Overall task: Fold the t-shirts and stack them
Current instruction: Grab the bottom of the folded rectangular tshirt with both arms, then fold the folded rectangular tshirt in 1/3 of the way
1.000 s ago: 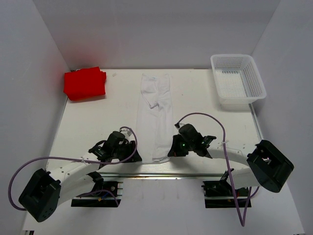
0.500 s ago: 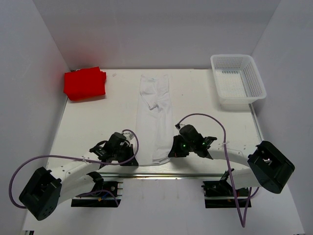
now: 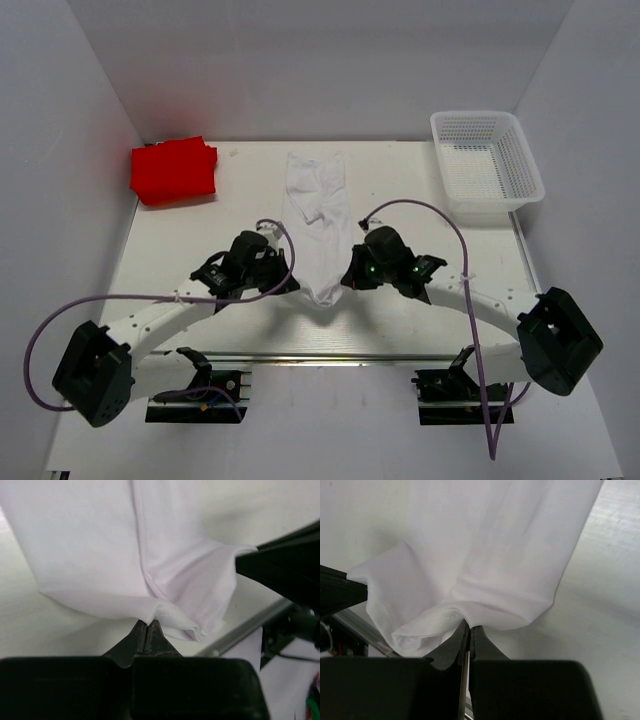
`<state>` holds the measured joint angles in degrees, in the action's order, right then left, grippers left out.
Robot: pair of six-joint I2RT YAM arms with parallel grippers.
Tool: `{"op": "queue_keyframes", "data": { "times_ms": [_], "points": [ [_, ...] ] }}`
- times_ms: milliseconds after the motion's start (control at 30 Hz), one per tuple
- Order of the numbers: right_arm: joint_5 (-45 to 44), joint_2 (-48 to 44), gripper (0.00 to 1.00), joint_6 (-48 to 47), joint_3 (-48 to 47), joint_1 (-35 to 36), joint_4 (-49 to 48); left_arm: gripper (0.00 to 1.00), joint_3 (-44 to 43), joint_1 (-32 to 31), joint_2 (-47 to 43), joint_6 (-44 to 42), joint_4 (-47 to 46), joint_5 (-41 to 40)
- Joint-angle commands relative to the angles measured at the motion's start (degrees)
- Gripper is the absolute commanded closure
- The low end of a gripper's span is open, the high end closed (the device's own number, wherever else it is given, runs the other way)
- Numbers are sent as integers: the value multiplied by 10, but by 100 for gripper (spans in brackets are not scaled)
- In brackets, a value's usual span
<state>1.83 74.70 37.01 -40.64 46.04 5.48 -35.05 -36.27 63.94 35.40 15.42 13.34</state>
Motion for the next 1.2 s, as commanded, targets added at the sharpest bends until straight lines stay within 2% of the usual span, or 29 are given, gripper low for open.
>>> {"op": "queue_keyframes", "data": {
  "times_ms": [0,200,400,600,667,767,1067,1167],
  "points": [
    [-54,29,100,-39,-77,-23,45,100,-73,12,39,-6,0,-103],
    [-95,95,100,-78,-184,-62,88,100,-178,47,117,-18,12,-165],
    [-91,159,100,-114,-254,-104,102,100,-254,87,208,-39,7,-159],
    [-24,218,100,-149,-306,-137,81,100,-301,117,246,-73,-16,-154],
    [-26,236,100,-151,-330,-147,83,100,-312,124,269,-86,-22,-143],
    [6,261,100,-158,-357,-162,83,100,-326,135,303,-109,-49,-97],
    [45,309,100,-161,-390,-196,67,100,-376,159,369,-122,-63,-89],
    [73,321,100,-167,-385,-206,29,100,-389,169,391,-122,-69,-77]
  ]
}}
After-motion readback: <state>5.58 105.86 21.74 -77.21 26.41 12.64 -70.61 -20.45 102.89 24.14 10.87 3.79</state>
